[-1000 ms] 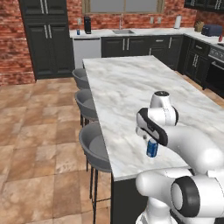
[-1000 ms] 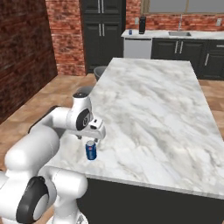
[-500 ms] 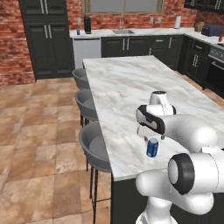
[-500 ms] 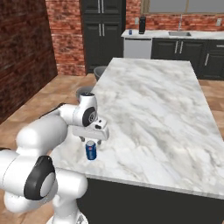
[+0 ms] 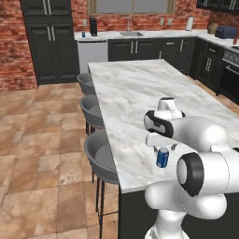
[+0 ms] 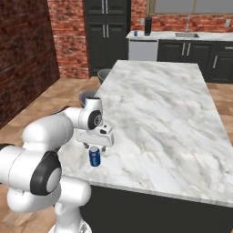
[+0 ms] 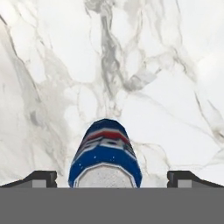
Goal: Four empty soda cans are scattered around the kitchen. Gather all the cans and cluster them next to the stove for recycling.
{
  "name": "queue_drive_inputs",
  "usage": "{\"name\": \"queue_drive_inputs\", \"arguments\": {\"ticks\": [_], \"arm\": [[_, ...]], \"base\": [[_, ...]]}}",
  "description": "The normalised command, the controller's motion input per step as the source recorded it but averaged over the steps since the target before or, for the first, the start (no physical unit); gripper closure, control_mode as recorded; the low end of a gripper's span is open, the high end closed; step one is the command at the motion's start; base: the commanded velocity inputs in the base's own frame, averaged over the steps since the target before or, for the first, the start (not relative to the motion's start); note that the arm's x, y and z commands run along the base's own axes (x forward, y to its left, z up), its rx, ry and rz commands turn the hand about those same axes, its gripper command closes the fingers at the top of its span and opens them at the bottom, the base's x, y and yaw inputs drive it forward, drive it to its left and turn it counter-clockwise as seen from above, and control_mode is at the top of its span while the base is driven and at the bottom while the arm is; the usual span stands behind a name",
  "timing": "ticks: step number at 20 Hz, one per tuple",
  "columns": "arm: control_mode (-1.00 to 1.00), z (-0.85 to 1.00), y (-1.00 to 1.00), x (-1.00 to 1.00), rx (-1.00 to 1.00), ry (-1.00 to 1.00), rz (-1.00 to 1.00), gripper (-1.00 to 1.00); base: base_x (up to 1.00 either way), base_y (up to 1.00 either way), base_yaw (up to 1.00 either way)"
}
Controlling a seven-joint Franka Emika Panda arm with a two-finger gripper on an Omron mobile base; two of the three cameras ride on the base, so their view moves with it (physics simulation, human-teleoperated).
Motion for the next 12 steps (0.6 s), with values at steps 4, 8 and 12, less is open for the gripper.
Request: {"name": "queue_drive_inputs", "arguments": {"ticks": [4, 8, 12], "arm": [[-1.00, -0.18, 0.00, 0.00, 0.00, 0.04, 0.00, -1.00], [-1.00, -0.20, 0.00, 0.00, 0.00, 0.04, 0.00, -1.00], [-1.00, -0.18, 0.00, 0.00, 0.00, 0.01, 0.00, -1.00]], "base": [[0.00, 0.00, 0.00], [0.00, 0.00, 0.00], [0.00, 0.00, 0.00]]}}
